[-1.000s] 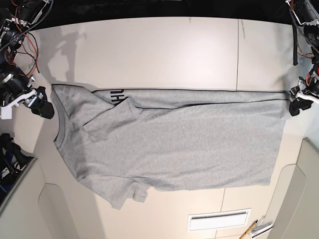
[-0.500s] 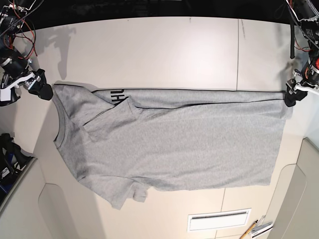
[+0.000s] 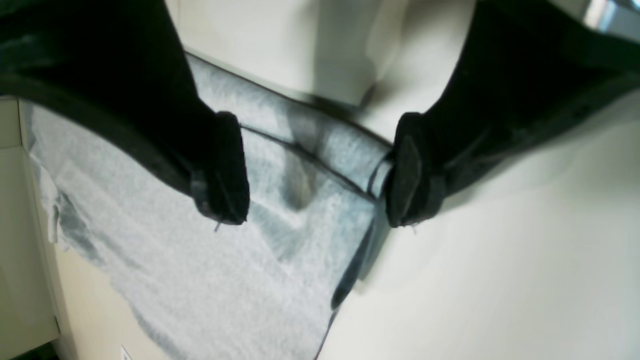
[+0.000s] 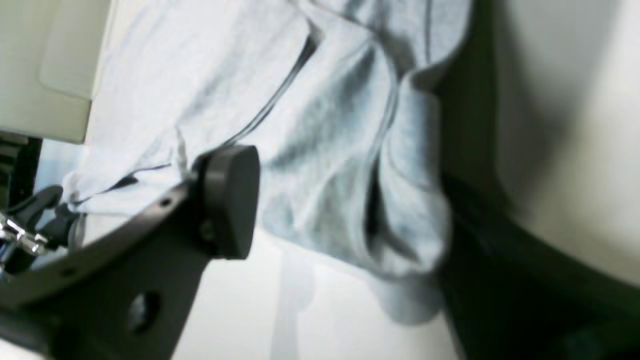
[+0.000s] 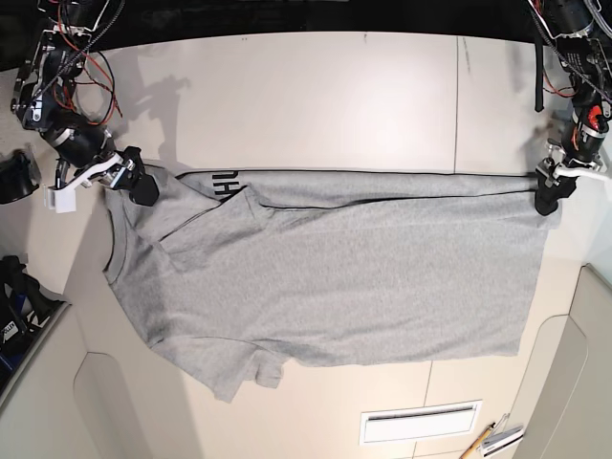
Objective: Fold the T-shirt properly
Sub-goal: 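Pull the lifted edge toward the robot and release with both grippers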
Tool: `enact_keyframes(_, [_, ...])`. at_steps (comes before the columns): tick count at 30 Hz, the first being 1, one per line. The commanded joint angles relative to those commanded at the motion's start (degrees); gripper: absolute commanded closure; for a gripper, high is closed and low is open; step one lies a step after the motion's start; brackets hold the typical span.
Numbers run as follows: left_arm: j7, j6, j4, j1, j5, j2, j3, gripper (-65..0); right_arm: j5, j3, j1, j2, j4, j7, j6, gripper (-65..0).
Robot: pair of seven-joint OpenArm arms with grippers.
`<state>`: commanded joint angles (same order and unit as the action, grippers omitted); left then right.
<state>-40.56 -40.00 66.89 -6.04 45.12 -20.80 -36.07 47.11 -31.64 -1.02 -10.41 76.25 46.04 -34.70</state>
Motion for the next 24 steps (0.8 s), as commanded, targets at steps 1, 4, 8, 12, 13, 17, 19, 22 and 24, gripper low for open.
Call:
enact_keyframes(1, [0.0,0.0,0.0,0.0,-0.2,0.0,0.5,-47.0,0.0,0.4,0.3,0.0,0.0,0.0,-0.02,-40.3])
enact_keyframes(4, [0.1,0.0,0.0,0.2,-0.4,0.0,2.7,-46.8,-0.1,1.6,0.8,0.0,0.0,-0.5,0.02,-40.1])
enact_keyframes(8, [0.1,0.0,0.0,0.3,-0.4,0.0,5.5,-27.3,-0.7,2.1,0.8,0.0,0.0,-1.3,0.02,-22.0])
enact_keyframes(12, [0.1,0.0,0.0,0.3,-0.4,-0.1,5.7,-0.1,-0.7,2.1,0.9,0.0,0.0,-1.7,-0.02,0.0])
enact_keyframes(13, [0.0,0.0,0.0,0.3,-0.4,-0.1,5.7,0.0,-0.6,2.1,0.8,0.0,0.0,-1.7,-0.02,0.0])
enact_keyframes(17, [-3.3,0.0,0.8,0.3,-0.4,-1.7,5.7,0.0,0.7,1.7,1.0,0.0,0.5,0.1,-0.04,0.0])
enact_keyframes(19, [-6.4,0.0,2.7,0.3,0.0,-2.9,5.6,0.0,0.7,0.8,0.9,0.0,1.5,2.7,-0.04,0.0])
enact_keyframes(22, [-9.9,0.0,5.4,0.0,2.4,-4.8,5.6,0.0,1.9,-0.5,-0.3,-0.8,2.7,3.5,-0.07,0.0])
enact_keyframes(24, [-11.4,0.0,6.4,0.0,2.7,-5.7,5.6,0.0,2.4,-0.5,-0.9,-1.9,2.8,4.6,-0.09,0.0])
